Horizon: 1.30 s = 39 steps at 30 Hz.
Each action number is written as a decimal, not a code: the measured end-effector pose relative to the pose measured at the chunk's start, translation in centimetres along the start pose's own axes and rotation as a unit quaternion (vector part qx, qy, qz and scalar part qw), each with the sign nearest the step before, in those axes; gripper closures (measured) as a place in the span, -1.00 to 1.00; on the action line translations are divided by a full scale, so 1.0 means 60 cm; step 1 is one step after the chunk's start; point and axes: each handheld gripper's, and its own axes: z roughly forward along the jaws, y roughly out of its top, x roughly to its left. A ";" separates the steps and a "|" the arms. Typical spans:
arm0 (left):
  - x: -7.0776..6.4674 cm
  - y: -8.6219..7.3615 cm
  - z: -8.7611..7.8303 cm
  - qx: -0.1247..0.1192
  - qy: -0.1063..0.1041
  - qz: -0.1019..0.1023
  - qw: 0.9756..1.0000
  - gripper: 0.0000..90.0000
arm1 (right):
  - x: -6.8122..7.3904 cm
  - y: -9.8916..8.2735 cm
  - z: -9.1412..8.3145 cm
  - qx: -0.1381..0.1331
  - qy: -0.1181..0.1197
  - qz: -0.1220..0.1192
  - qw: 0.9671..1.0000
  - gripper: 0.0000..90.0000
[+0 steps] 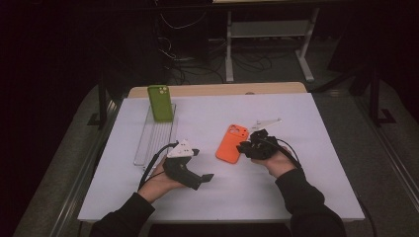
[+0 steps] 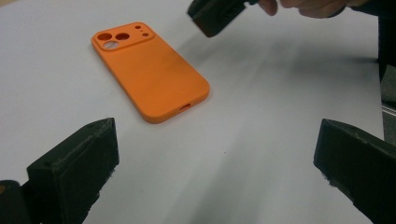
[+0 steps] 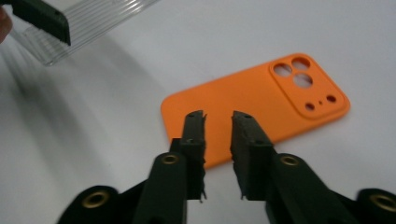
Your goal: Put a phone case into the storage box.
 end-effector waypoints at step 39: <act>-0.002 0.001 0.000 -0.002 -0.003 -0.003 1.000 -1.00 | 0.039 0.045 0.137 0.101 0.015 -0.046 0.994 0.97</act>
